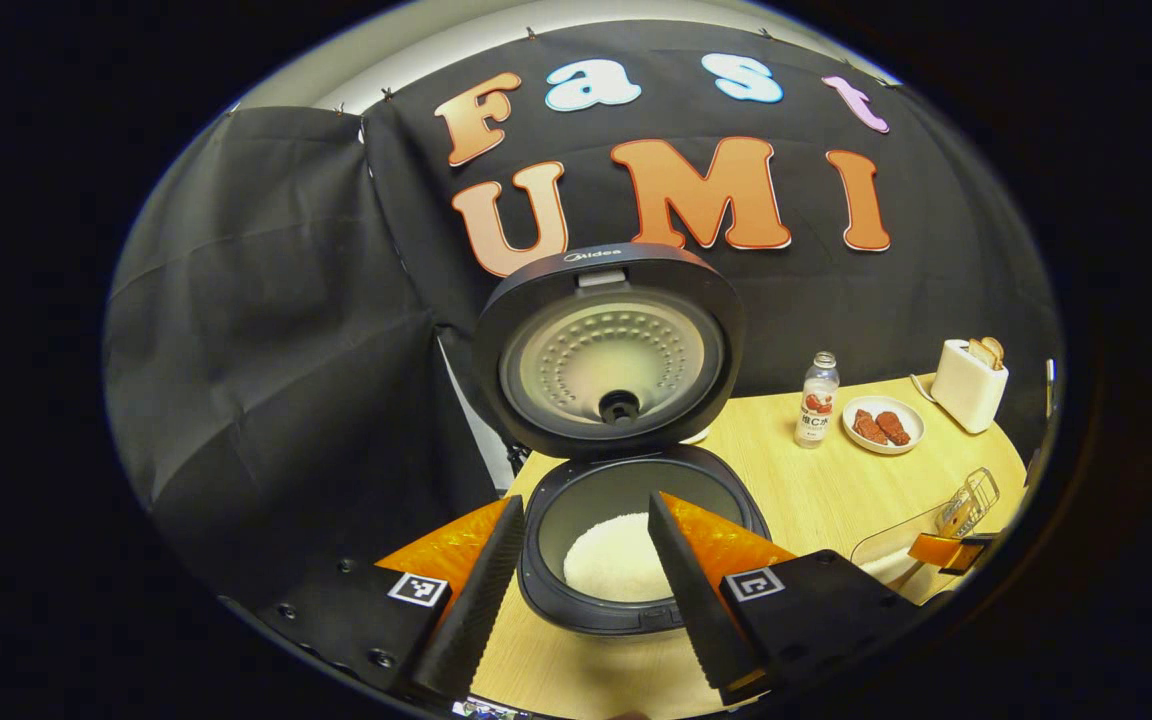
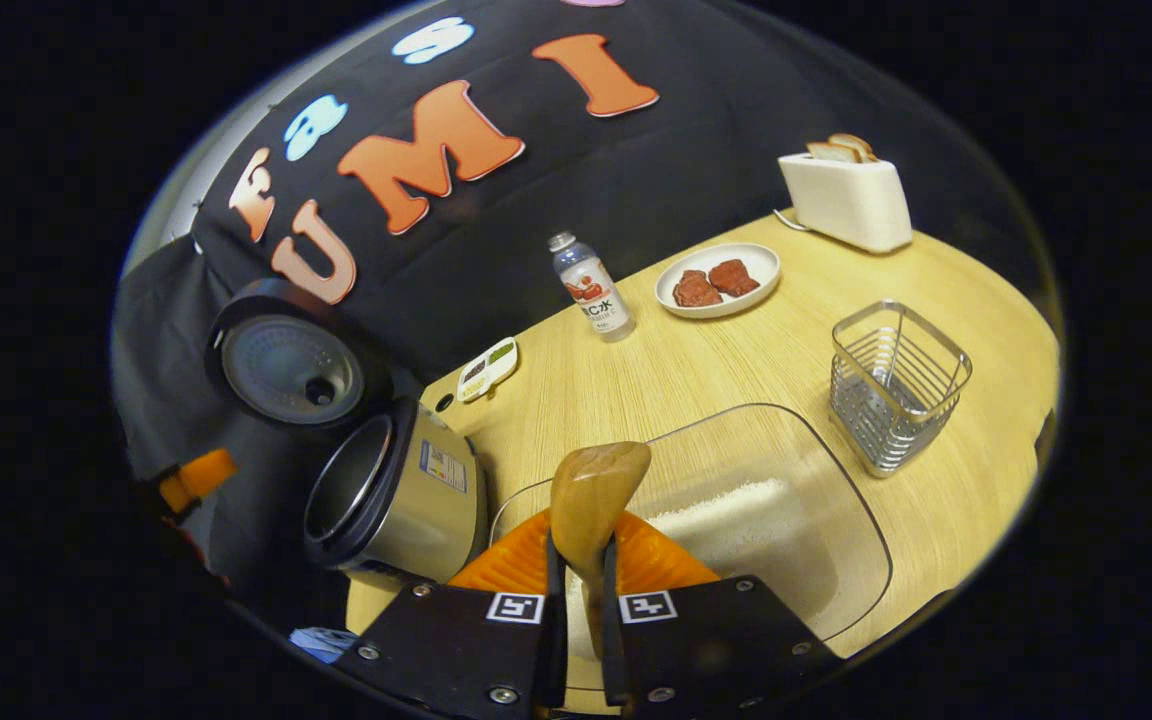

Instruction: Close the left gripper, press the button to open the rice cooker; take a wooden spoon from the chopstick holder with the right hand, scoop a spoonful of rice and pour it into the rice cooker, then put the wooden spoon back into the chopstick holder.

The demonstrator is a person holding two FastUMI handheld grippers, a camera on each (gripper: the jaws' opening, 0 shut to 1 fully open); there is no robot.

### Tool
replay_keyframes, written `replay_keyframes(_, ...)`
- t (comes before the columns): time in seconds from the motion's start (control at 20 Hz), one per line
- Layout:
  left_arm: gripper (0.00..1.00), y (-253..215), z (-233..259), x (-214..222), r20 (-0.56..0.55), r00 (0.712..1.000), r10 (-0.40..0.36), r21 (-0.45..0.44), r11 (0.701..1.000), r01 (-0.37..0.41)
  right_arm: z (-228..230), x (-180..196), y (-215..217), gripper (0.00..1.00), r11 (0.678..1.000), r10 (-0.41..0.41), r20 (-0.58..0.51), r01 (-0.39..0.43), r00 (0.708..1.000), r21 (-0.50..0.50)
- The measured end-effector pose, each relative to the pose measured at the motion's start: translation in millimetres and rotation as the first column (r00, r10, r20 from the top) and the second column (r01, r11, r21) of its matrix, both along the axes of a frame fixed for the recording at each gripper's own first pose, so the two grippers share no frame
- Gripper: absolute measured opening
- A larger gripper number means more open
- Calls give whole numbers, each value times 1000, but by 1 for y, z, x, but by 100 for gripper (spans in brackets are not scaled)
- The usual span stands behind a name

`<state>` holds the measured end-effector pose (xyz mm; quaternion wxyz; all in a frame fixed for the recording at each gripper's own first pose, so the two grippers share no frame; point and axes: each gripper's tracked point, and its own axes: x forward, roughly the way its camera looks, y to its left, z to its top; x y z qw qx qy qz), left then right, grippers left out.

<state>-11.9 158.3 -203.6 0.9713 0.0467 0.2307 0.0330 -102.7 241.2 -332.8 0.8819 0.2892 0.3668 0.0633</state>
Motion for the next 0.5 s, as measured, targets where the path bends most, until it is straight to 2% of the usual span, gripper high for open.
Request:
replay_keyframes(0.2,86,0,-1,-1,-6,1000,9,-5,1000,-10,1,-3,1,13,992,-24,-42,29,999,126)
replay_keyframes(0.5,86,-12,2,2,-1,1000,-11,-2,1000,11,-4,-9,0,13,972,-48,-97,69,994,224)
